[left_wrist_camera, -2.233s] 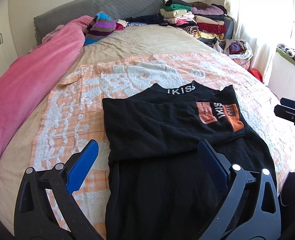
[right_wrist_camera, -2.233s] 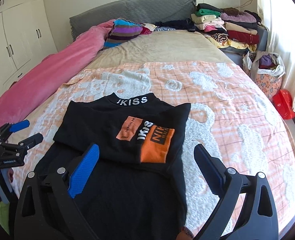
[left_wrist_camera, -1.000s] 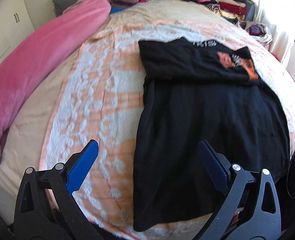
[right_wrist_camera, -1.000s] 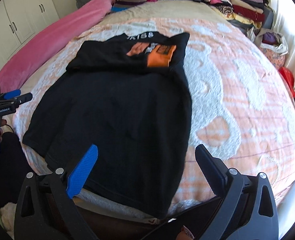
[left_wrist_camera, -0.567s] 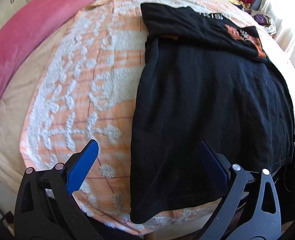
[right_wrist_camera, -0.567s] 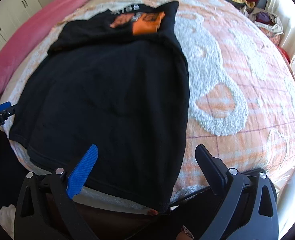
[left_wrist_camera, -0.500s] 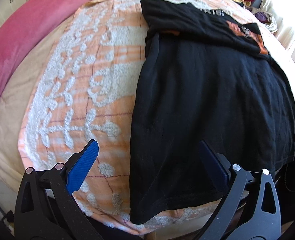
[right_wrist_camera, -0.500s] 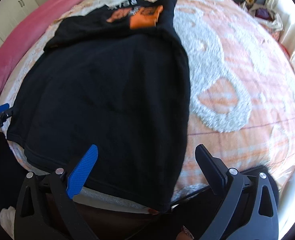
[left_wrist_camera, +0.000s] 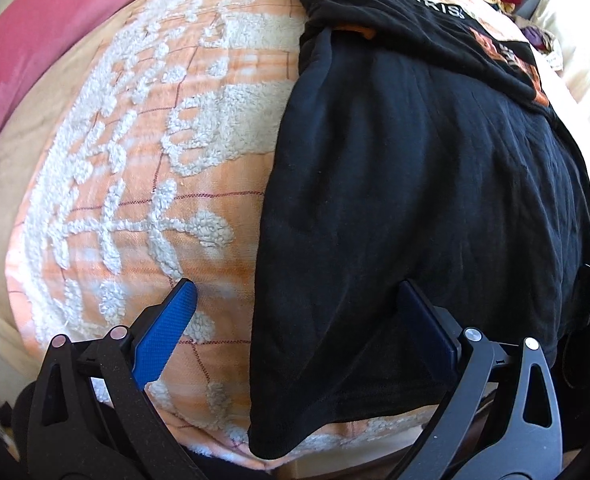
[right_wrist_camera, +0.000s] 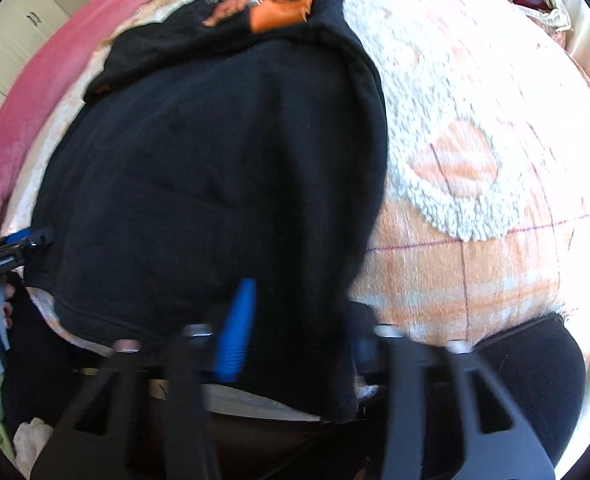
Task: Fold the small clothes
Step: 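Move both grippers to the sweatshirt hem and grasp it, then lift the hem with both grippers and fold it up toward the collar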
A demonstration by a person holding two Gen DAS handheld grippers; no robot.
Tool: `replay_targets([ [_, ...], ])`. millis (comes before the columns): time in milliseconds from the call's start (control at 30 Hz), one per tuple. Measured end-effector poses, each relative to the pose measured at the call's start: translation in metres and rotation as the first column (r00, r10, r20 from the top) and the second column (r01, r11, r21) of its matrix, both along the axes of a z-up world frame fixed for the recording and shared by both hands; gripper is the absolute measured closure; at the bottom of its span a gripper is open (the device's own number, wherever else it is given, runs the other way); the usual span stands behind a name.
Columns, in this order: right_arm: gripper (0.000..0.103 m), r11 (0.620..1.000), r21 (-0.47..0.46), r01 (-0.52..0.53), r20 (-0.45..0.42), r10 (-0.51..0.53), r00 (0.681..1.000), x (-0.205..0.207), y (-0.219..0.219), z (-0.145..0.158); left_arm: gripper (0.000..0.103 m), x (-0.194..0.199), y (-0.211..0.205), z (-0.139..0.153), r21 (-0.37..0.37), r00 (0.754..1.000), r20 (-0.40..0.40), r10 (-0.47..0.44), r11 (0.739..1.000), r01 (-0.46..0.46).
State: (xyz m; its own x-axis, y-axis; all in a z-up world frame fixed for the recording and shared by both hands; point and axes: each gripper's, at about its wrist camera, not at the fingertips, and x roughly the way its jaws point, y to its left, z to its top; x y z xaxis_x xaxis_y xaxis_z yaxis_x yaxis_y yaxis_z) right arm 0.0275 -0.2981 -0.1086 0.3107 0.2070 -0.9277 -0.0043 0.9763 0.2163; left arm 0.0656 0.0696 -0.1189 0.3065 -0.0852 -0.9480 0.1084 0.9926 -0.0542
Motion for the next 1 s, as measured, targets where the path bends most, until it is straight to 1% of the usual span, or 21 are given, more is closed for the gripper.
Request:
replay_targets([
  [33,0.093,1.000,0.003,0.003,0.011,-0.003,1.000,-0.001,-0.001,0.003,0.010,0.000,0.002,0.000,-0.005,1.000,-0.002,0.004,1.000,-0.004],
  [133,0.093,1.000,0.029,0.003,0.033,-0.004,0.999,0.000,-0.004,0.010,0.010,0.000,0.005,0.000,-0.014,1.000,-0.002,0.009,1.000,-0.009],
  [200,0.093,1.000,0.023,0.015,0.023,-0.015,1.000,0.000,-0.006,0.009,0.010,-0.001,0.006,0.000,-0.023,1.000,-0.004,0.011,1.000,-0.011],
  [267,0.090,0.999,0.017,0.029,0.004,-0.029,1.000,-0.001,-0.010,0.006,0.013,-0.002,0.007,0.002,-0.038,1.000,-0.004,0.010,0.999,-0.010],
  [300,0.089,0.999,0.009,0.038,-0.007,-0.038,0.999,-0.003,-0.012,0.003,0.019,-0.003,0.008,0.003,-0.050,1.000,-0.001,0.008,0.999,-0.008],
  [333,0.080,0.999,0.003,0.042,-0.015,-0.042,0.999,-0.002,-0.013,0.000,0.028,-0.006,0.010,0.004,-0.058,1.000,0.002,0.006,0.998,-0.006],
  [367,0.073,0.999,-0.012,0.045,-0.028,-0.045,0.999,-0.002,-0.014,-0.001,0.031,-0.007,0.011,0.006,-0.066,1.000,0.006,0.004,0.998,-0.004],
  [400,0.064,0.999,-0.022,0.048,-0.035,-0.049,0.998,-0.004,-0.015,-0.003,0.039,-0.006,0.011,0.007,-0.075,1.000,0.008,0.000,0.997,0.000],
  [433,0.061,0.998,-0.028,0.050,-0.047,-0.051,0.998,-0.005,-0.015,-0.006,0.047,-0.007,0.011,0.008,-0.087,1.000,0.007,-0.005,0.996,0.006],
  [500,0.056,0.998,-0.028,0.047,-0.073,-0.049,0.996,-0.006,-0.014,-0.011,0.057,-0.009,0.011,0.009,-0.097,1.000,0.005,-0.016,0.995,0.016],
  [533,0.056,0.999,-0.027,0.046,-0.082,-0.048,0.995,-0.006,-0.015,-0.013,0.060,-0.010,0.011,0.009,-0.100,1.000,0.003,-0.021,0.995,0.021],
  [600,0.056,0.999,-0.022,0.044,-0.091,-0.046,0.995,-0.006,-0.015,-0.016,0.058,-0.010,0.010,0.009,-0.102,1.000,-0.002,-0.024,0.995,0.024],
  [667,0.060,0.999,-0.009,0.044,-0.093,-0.045,0.995,-0.006,-0.014,-0.018,0.056,-0.008,0.010,0.007,-0.106,1.000,-0.011,-0.026,0.994,0.025],
  [733,0.075,0.999,0.018,0.034,-0.086,-0.032,0.996,-0.007,-0.014,-0.017,0.056,-0.002,0.004,0.005,-0.096,0.999,-0.011,-0.031,0.995,0.029],
  [767,0.079,0.999,0.030,0.025,-0.082,-0.023,0.996,-0.007,-0.014,-0.015,0.056,-0.004,0.004,0.004,-0.095,0.999,-0.010,-0.031,0.995,0.030],
  [800,0.087,0.999,0.036,0.018,-0.077,-0.016,0.997,-0.009,-0.013,-0.014,0.058,-0.003,0.004,0.004,-0.094,0.999,-0.009,-0.031,0.995,0.030],
  [833,0.091,0.999,0.042,0.009,-0.068,-0.007,0.998,-0.010,-0.012,-0.011,0.067,-0.004,0.004,0.004,-0.096,0.999,-0.009,-0.032,0.995,0.031],
  [867,0.093,0.999,0.046,0.006,-0.061,-0.003,0.998,-0.010,-0.011,-0.010,0.073,-0.004,0.004,0.006,-0.110,0.999,-0.006,-0.035,0.993,0.035],
  [900,0.094,0.998,0.057,0.005,-0.054,-0.002,0.999,-0.010,-0.012,-0.008,0.085,-0.002,0.004,0.008,-0.129,0.999,-0.003,-0.040,0.991,0.039],
  [933,0.094,0.997,0.071,0.008,-0.050,-0.005,0.999,-0.010,-0.013,-0.007,0.098,-0.003,0.008,0.011,-0.169,0.999,0.004,-0.044,0.985,0.044],
  [1000,0.094,0.994,0.109,0.021,-0.038,-0.017,0.999,-0.011,-0.018,-0.004,0.098,-0.002,0.013,0.019,-0.215,0.999,0.017,-0.039,0.976,0.041],
])
